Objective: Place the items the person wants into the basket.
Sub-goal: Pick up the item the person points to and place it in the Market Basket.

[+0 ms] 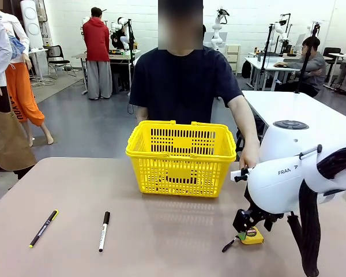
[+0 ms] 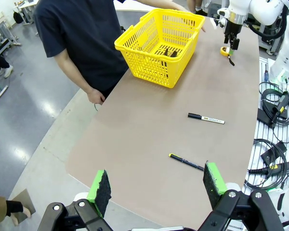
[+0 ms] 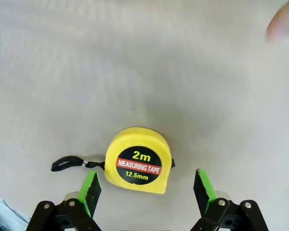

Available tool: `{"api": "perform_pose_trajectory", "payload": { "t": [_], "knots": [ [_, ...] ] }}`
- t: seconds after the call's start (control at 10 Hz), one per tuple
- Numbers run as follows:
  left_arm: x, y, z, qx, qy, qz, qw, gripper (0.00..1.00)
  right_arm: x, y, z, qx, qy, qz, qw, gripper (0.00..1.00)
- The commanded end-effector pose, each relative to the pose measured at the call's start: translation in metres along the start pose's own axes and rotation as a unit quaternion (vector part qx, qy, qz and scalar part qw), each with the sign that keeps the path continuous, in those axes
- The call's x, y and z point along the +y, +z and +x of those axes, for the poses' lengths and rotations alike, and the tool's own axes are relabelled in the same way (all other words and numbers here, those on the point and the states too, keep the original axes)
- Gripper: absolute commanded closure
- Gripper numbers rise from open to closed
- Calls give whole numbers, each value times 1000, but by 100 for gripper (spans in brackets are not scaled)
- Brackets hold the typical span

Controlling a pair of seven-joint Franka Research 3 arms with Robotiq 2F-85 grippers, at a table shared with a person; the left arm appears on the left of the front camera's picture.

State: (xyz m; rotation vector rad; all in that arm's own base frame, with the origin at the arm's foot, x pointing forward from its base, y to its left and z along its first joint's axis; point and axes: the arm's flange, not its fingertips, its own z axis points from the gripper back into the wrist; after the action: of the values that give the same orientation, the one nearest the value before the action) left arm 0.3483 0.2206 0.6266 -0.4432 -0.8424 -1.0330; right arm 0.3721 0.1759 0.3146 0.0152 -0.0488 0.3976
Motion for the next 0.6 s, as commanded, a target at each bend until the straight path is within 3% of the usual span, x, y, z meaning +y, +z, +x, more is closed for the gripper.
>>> {"api": "perform_pose_trajectory", "payload": {
  "t": [0.0, 0.5],
  "knots": [
    [0, 1, -1, -12, -10, -1, 1000, 0, 7, -9, -10, -1, 4, -11, 1000, 0],
    [0, 1, -1, -12, -10, -1, 1000, 0, 11, -16, -6, 5, 15, -6, 1000, 0]
  ]
}}
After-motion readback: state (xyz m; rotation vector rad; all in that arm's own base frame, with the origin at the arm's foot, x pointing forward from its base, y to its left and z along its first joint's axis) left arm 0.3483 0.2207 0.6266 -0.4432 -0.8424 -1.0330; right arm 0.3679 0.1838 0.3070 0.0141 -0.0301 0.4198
